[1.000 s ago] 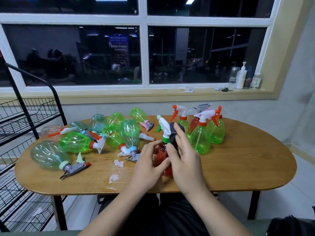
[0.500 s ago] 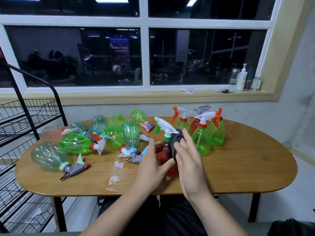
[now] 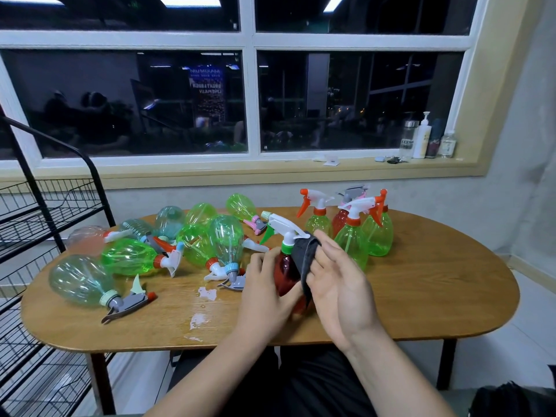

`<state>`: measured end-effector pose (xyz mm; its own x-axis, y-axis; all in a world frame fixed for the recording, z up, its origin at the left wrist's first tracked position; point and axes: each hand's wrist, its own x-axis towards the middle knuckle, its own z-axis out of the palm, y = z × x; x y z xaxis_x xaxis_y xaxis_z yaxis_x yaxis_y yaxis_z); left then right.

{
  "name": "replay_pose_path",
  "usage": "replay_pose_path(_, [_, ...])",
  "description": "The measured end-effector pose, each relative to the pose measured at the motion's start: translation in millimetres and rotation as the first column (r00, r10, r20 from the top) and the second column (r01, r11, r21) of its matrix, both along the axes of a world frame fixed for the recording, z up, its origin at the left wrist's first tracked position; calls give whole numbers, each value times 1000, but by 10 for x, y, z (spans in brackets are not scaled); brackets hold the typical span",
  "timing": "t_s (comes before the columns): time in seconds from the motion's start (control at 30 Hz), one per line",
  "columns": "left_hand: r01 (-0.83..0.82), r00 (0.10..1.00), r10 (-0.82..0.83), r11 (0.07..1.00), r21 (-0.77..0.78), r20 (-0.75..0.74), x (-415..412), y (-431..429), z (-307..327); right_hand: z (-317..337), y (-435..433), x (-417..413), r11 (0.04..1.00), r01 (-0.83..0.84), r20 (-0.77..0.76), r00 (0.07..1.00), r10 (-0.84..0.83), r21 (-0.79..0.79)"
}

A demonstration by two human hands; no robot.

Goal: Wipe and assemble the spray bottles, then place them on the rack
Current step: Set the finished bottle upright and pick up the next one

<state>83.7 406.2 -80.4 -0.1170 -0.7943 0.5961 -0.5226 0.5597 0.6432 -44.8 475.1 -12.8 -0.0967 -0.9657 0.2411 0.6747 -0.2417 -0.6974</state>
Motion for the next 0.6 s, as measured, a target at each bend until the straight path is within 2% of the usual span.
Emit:
replay_pose_path(0.17, [-26, 1000, 26, 1000, 9, 13, 5, -45, -13, -19, 7, 18, 1000, 1, -11, 1000, -1, 4])
replay_pose_path(0.4, [69, 995, -65, 996, 54, -75, 60, 12, 5, -48, -52, -67, 998, 67, -43, 997, -68, -23])
replay_pose_path(0.6, [172, 980, -160, 980, 97, -120, 86, 103, 49, -55, -87, -116, 987, 141, -205, 966, -155, -84])
